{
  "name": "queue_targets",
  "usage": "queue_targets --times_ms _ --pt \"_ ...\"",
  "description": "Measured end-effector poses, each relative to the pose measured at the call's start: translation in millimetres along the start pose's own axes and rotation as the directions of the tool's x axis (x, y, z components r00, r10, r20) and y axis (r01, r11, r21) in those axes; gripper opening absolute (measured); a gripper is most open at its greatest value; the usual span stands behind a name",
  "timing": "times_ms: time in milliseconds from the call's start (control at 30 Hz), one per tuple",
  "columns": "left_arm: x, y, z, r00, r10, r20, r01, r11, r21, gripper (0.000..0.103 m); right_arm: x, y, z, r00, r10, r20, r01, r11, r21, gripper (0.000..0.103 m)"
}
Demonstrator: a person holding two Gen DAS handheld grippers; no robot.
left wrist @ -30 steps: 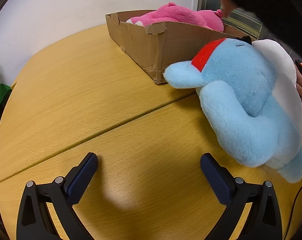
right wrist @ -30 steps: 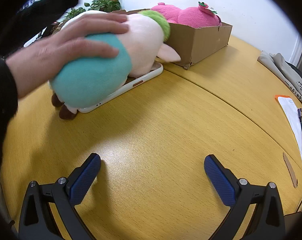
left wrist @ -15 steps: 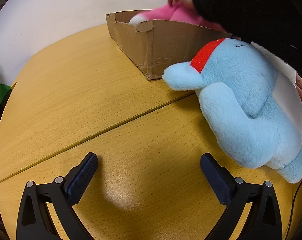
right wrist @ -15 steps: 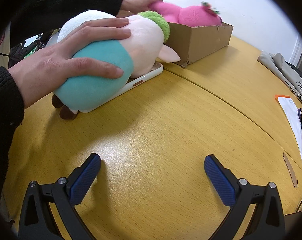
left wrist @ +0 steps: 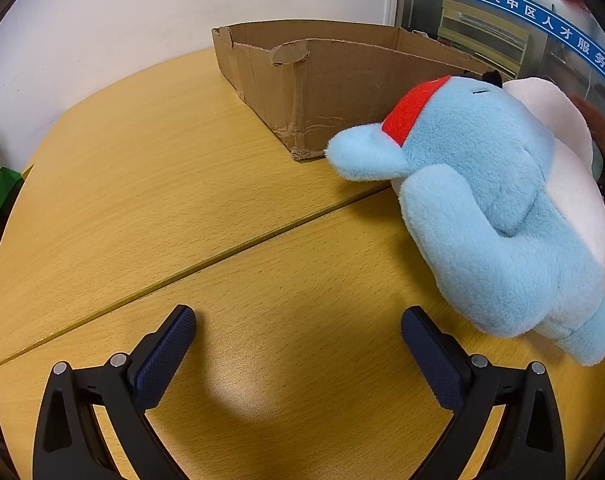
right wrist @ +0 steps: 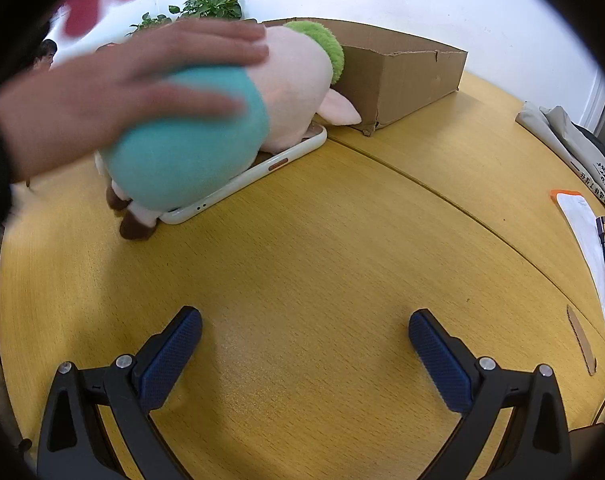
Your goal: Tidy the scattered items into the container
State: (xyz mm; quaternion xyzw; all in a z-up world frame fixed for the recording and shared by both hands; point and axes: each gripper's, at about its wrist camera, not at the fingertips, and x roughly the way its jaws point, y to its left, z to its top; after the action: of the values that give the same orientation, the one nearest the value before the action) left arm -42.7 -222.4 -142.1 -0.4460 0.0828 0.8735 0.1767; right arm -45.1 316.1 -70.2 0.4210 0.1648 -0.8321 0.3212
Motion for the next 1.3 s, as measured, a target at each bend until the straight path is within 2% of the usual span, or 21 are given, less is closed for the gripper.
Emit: queue_targets --times_ms 1000,1133,1300 --pt "0.1 -0.1 0.0 1.000 -0.001 0.000 0.001 1.000 0.001 0.103 3.2 -0.9 2.0 1.000 -0.014 -0.002 0.014 1.000 0.020 0.103" --pt "0.2 0.0 0.1 1.000 -0.001 0.000 0.001 1.000 0.001 0.103 2.5 3.9 1.1 0.997 -0.071 -0.006 0.071 0.993 0.097 0.103" --pt "0.1 -0.1 0.0 1.000 -0.002 0.000 0.002 1.000 0.002 0.103 -6.0 29.1 -6.9 0.984 -0.176 -0.026 0.177 0.953 0.245 0.103"
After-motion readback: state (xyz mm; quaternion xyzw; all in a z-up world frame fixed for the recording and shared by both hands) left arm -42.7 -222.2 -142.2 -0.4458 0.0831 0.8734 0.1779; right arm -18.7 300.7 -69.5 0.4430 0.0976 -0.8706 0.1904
